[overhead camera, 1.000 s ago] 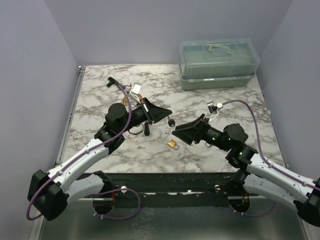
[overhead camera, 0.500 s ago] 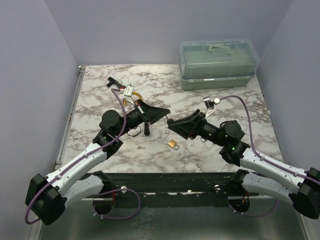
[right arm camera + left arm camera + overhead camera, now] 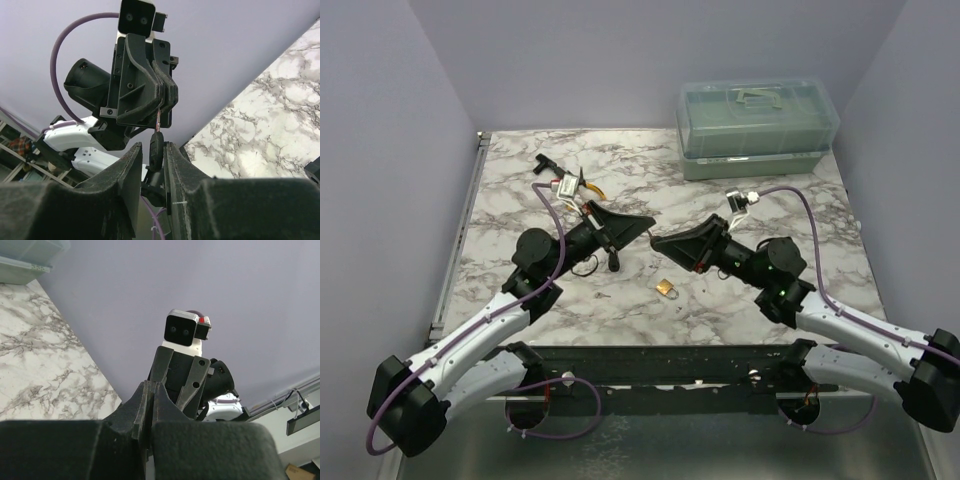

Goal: Unlock with the key

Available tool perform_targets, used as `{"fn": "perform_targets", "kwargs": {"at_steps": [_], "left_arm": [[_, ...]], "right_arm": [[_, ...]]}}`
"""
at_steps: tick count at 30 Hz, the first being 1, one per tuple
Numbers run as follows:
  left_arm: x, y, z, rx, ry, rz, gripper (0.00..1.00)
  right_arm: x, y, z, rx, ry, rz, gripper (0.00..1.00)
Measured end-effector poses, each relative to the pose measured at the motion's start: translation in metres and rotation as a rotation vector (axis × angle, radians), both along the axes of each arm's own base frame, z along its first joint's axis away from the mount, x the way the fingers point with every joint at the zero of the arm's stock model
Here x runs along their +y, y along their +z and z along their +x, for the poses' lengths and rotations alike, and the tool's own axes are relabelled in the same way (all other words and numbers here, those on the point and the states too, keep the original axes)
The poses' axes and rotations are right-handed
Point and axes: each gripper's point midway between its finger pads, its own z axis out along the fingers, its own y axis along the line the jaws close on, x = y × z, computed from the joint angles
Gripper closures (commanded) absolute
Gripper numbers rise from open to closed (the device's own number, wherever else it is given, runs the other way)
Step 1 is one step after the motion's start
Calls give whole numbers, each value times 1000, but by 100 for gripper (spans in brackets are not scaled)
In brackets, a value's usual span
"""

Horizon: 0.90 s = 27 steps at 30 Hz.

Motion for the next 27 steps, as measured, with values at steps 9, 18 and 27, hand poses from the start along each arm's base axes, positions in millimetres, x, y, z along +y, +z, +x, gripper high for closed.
{"fn": "perform_targets", "kwargs": {"at_steps": [9,18,27], "left_arm": [[5,-6,5,17,42,-16,100],[9,-4,6,9,64,-37,100],[11,-24,12,41,94,-8,15]], "right_arm": [[7,-4,8,10,-4,-7,75],[11,-4,12,14,-7,-7,99],[12,0,16,16,-22,-10,99]]}}
